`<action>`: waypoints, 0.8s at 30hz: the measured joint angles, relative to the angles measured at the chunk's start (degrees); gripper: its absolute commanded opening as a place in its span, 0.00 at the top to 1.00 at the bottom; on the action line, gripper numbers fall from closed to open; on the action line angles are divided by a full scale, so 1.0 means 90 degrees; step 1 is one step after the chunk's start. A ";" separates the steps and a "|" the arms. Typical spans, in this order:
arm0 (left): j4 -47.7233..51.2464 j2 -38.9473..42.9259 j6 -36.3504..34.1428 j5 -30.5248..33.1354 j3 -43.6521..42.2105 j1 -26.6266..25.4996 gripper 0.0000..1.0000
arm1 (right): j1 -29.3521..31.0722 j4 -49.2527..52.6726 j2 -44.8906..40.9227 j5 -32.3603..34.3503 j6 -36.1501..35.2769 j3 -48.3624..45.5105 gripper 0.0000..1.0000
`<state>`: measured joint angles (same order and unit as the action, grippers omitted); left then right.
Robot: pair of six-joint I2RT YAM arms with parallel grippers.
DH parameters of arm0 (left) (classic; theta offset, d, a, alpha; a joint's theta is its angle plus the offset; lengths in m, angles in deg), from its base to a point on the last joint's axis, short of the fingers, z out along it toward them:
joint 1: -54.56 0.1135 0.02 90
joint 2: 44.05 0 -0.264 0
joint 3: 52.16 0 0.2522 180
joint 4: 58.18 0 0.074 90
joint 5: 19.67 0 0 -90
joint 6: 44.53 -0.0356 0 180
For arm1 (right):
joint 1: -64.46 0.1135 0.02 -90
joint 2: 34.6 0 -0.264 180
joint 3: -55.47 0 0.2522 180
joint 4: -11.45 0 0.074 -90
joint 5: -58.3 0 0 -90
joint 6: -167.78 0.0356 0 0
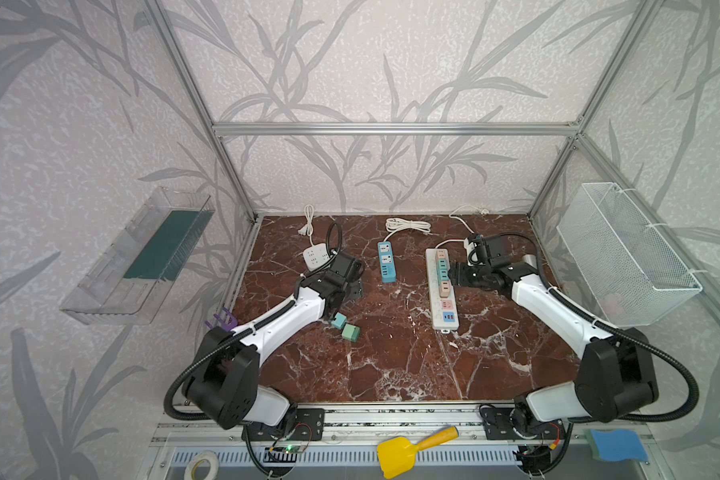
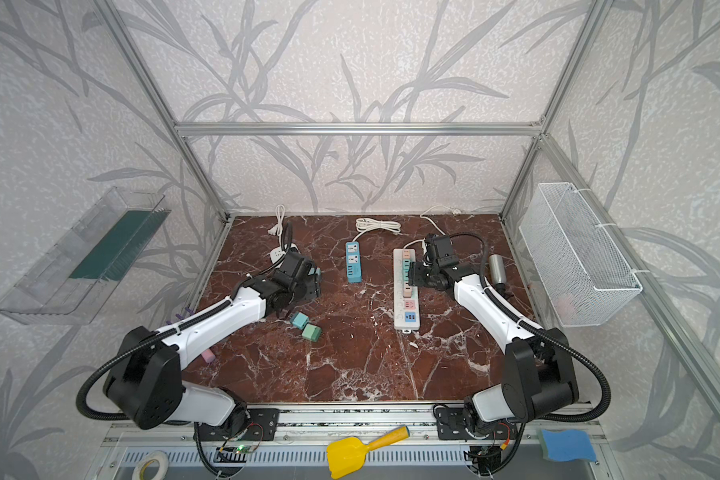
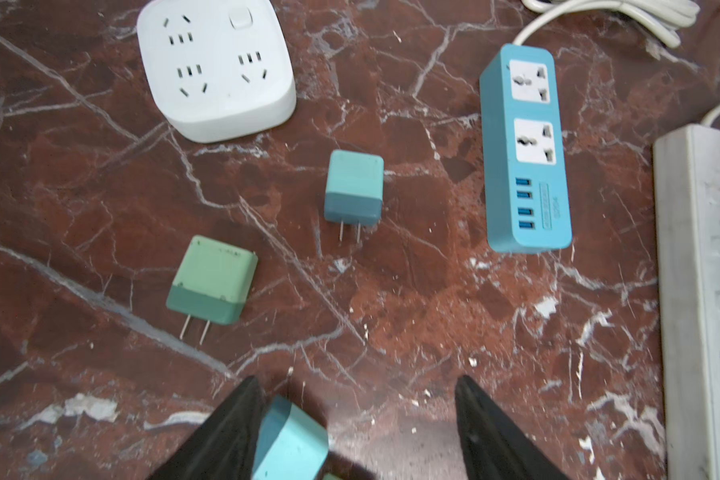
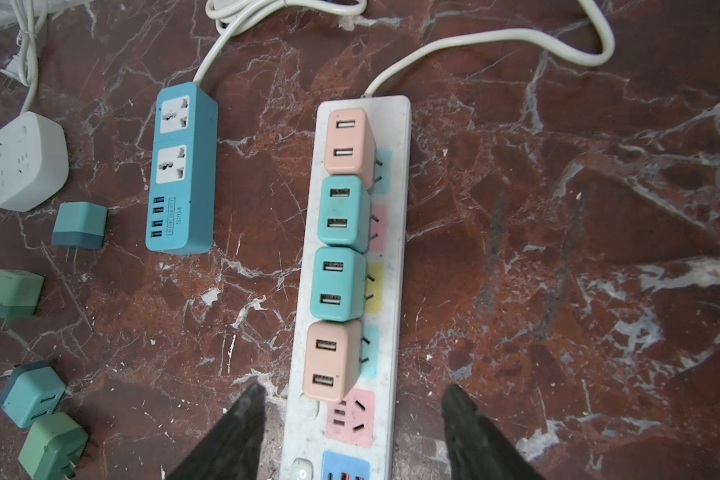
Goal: Insert the plug
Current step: 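Lower the left gripper onto the loose teal adapter and grasp it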
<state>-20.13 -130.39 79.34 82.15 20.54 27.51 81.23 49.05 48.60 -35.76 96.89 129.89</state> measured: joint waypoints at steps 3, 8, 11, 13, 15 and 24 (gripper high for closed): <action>0.0403 -0.1052 -0.0291 -0.0277 0.1010 0.0347 0.33 | -0.0129 -0.0041 0.0002 -0.0143 -0.0068 -0.0005 0.30; 0.1192 -0.2885 -0.0789 -0.0461 0.2997 0.0631 0.34 | -0.0362 -0.0168 0.0007 -0.0517 -0.0121 -0.0061 0.19; 0.1644 -0.3449 -0.0991 -0.0469 0.3551 0.0692 0.33 | -0.0454 -0.0243 0.0007 -0.0634 -0.0155 -0.0158 0.17; 0.1863 -0.3687 -0.1093 -0.0464 0.3801 0.0716 0.33 | -0.0486 -0.0257 0.0007 -0.0682 -0.0168 -0.0206 0.17; 0.2059 -0.3878 -0.1171 -0.0464 0.3997 0.0736 0.34 | -0.0491 -0.0282 -0.0002 -0.0726 -0.0185 -0.0240 0.17; 0.2339 -0.4316 -0.1367 -0.0495 0.4211 0.0765 0.44 | -0.0498 -0.0325 -0.0214 -0.0794 -0.0204 -0.0272 0.18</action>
<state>0.92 -169.23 67.03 77.69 58.44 34.40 76.75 46.12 46.67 -42.90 95.06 127.44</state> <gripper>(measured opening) 0.584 0.827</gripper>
